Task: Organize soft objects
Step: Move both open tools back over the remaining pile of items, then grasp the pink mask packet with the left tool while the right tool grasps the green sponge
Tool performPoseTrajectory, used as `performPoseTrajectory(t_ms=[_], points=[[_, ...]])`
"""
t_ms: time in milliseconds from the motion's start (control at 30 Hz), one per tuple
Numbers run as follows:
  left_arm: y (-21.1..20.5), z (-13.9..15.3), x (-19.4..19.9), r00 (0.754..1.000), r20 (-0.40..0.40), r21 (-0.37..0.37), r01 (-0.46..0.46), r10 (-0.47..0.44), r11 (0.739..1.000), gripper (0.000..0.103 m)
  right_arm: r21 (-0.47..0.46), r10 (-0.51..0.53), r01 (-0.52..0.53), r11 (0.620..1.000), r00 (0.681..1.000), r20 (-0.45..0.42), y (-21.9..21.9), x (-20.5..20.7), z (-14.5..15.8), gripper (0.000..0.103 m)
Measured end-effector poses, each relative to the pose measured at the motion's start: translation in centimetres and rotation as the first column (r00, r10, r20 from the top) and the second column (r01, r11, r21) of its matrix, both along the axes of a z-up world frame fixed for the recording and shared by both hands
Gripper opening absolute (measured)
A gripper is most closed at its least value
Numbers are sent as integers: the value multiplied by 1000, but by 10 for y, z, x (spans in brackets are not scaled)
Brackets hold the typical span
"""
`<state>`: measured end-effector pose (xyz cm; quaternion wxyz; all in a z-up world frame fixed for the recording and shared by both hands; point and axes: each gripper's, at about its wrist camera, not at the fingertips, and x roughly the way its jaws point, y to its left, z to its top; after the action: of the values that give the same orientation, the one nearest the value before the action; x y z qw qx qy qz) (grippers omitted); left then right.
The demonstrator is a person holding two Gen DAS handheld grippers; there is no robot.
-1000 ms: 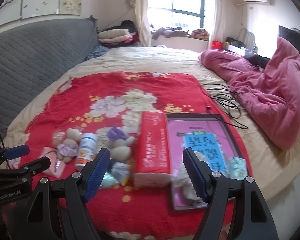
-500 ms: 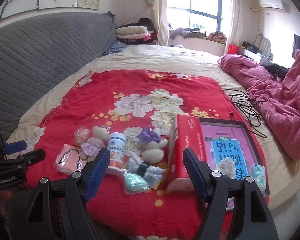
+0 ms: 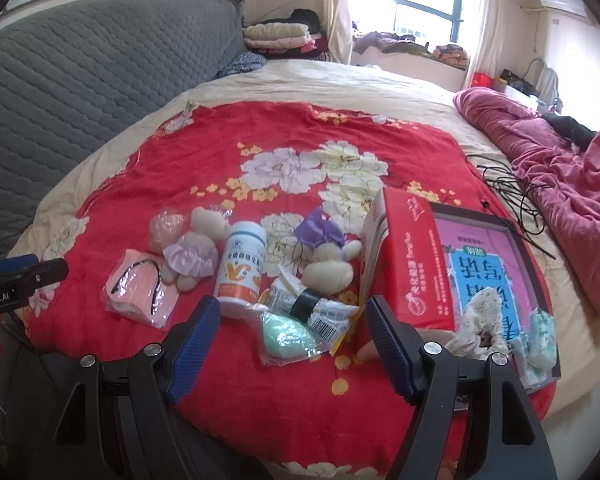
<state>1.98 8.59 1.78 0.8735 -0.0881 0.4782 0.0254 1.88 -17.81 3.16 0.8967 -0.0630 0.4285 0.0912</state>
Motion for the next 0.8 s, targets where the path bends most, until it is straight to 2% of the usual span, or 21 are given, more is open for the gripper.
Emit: performPoseTrajectory(t_ms=[300,700,800], points=[[6,-35,12,996,-88,-19,-3,1,1000,71,-3,-1,0,1000,999,-54,0,5,-23,76],[27,-85,50,988,-151,-140,-22,0,990,71,-15,-2,0,1000,995,-98,0,18,-44,76],[26,-92,57,987,-161,-140,-20,-3,990,71,-24,-2,-1,1000,994,-109,2,20,-51,76]])
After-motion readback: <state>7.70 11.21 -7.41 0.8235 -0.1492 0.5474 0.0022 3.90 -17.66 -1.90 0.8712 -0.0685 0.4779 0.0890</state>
